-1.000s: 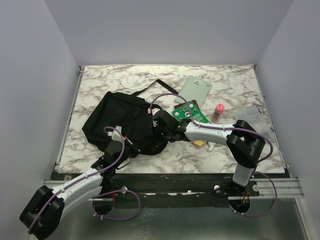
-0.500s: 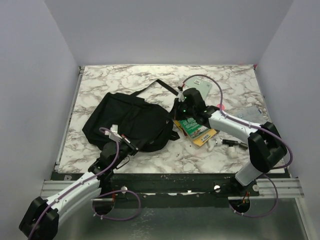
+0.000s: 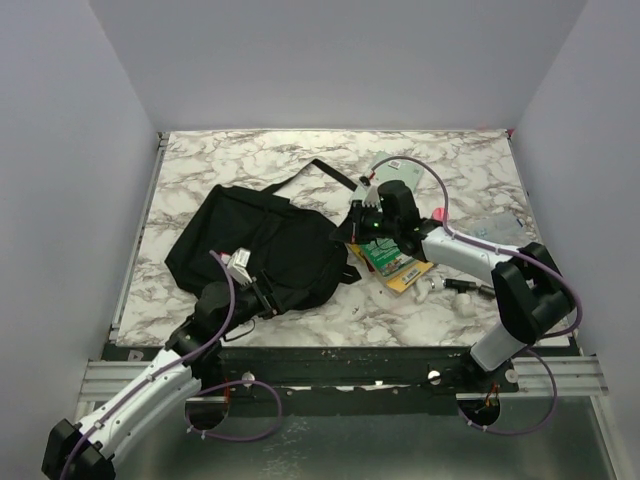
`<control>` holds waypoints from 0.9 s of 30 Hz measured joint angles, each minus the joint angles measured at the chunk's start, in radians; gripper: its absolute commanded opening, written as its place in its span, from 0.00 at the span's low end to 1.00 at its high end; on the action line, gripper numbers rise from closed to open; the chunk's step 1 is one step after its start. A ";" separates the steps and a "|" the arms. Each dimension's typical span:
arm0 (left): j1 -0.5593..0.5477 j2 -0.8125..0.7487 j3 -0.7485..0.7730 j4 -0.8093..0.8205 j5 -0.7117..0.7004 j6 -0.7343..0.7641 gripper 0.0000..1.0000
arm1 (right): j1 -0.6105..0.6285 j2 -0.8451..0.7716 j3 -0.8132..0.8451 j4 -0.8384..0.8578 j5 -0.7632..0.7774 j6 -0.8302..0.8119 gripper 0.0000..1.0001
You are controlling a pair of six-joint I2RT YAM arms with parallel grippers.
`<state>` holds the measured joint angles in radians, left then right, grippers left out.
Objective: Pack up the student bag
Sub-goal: Unzip the student bag at the center of the board.
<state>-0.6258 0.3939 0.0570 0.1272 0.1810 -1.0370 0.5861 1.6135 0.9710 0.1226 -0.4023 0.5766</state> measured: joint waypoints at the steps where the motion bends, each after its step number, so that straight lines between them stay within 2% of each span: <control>1: 0.000 0.011 0.027 -0.027 0.039 0.024 0.81 | 0.000 0.000 -0.013 0.011 -0.014 -0.001 0.01; 7: 0.000 0.096 0.236 -0.105 0.272 0.098 0.81 | 0.000 0.000 -0.045 0.044 -0.087 -0.002 0.01; 10: 0.000 0.156 0.335 -0.159 0.344 0.132 0.75 | 0.000 -0.001 -0.045 0.063 -0.110 -0.001 0.01; 13: 0.000 0.267 0.483 -0.279 0.349 0.203 0.62 | 0.000 -0.014 -0.052 0.068 -0.119 -0.001 0.01; 17: 0.000 0.452 0.672 -0.400 0.268 0.307 0.40 | 0.000 -0.037 -0.054 0.069 -0.128 -0.001 0.01; 20: 0.000 0.602 0.753 -0.439 0.191 0.370 0.40 | 0.000 -0.044 -0.054 0.069 -0.138 0.000 0.01; 23: 0.003 0.713 0.770 -0.452 0.144 0.407 0.46 | 0.000 -0.054 -0.057 0.070 -0.143 0.000 0.01; 27: 0.003 0.826 0.770 -0.451 0.142 0.430 0.47 | 0.000 -0.071 -0.065 0.071 -0.148 0.003 0.01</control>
<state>-0.6231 1.2201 0.8272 -0.3241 0.3233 -0.6075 0.5861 1.5429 0.9058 0.1932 -0.5507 0.5793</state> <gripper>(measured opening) 0.466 0.014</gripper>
